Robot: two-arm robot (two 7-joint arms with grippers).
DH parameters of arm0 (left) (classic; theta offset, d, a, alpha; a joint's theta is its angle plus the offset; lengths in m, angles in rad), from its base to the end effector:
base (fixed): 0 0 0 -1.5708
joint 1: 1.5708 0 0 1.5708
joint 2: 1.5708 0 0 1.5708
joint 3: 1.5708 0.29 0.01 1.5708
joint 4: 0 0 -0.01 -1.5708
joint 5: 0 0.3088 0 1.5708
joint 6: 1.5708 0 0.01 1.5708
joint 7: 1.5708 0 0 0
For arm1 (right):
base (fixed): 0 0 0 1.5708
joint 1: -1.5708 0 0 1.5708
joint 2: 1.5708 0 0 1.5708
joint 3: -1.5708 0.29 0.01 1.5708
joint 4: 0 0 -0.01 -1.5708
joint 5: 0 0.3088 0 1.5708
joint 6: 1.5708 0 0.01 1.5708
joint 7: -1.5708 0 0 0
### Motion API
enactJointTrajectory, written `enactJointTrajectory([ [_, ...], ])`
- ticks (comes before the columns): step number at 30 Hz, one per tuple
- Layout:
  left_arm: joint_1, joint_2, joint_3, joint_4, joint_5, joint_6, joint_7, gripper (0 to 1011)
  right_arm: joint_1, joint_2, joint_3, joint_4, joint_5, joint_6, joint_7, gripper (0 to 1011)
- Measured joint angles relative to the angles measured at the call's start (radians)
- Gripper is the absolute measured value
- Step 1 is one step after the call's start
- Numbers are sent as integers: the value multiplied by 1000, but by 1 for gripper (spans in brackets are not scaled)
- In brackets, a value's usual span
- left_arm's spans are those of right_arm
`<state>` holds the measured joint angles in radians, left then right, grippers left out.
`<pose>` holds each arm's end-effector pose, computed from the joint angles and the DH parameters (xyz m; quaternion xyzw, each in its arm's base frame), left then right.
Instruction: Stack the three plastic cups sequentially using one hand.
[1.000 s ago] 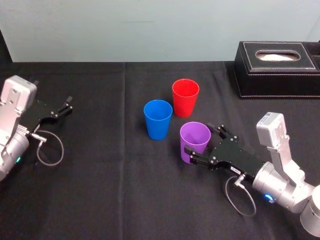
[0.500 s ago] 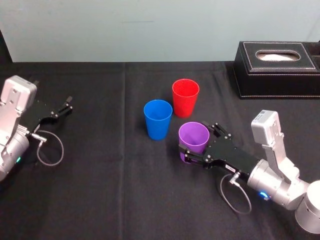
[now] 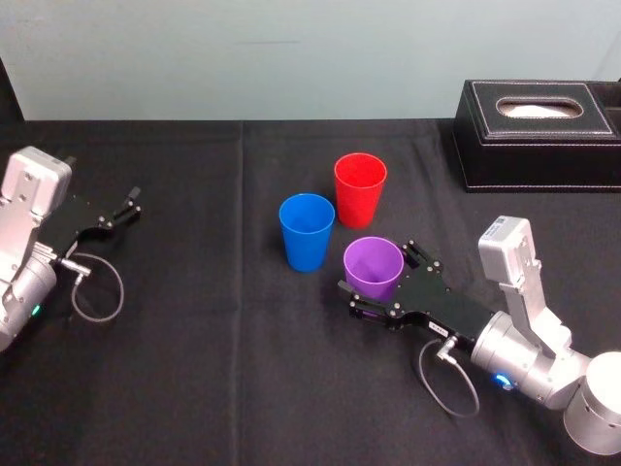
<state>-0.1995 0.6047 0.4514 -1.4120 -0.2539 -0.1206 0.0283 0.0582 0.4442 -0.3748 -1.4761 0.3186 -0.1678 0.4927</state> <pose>0.3581 0.0827 -0.3023 0.1415 -0.1325 0.5799 0.7913 0.3237 -0.0337 -0.3295 -0.0537 -0.0306 -0.3693 0.9273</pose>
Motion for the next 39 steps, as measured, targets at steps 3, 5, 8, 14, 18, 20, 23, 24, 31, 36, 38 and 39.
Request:
enactJointTrajectory([
  [3,0,0,0,0,0,0,0,1005,0,0,0,1,-1,-1,0,1004],
  [5,0,0,0,0,0,0,0,1004,0,0,0,1,0,-1,0,1004],
  [8,0,0,0,0,0,0,0,1005,0,0,0,1,0,-1,0,1004],
  [14,0,0,0,0,0,0,0,1005,0,1,0,1,1,0,0,908],
  [18,0,0,0,0,0,0,0,1005,0,1,0,1,1,1,0,811],
  [20,0,0,0,0,0,0,0,1005,0,1,0,1,1,1,0,790],
  [23,0,0,0,0,0,0,0,1005,0,1,0,0,2,1,0,776],
  [24,0,0,0,0,0,0,0,1005,0,1,0,0,2,1,0,775],
  [31,0,0,0,0,0,0,0,1005,0,2,0,0,2,1,-1,739],
  [36,0,0,0,0,0,0,0,1005,0,2,0,-1,2,1,-1,726],
  [38,0,0,0,0,0,0,0,1005,0,2,0,-1,2,1,-1,726],
  [39,0,0,0,0,0,0,0,1005,0,2,0,-1,2,1,-1,726],
])
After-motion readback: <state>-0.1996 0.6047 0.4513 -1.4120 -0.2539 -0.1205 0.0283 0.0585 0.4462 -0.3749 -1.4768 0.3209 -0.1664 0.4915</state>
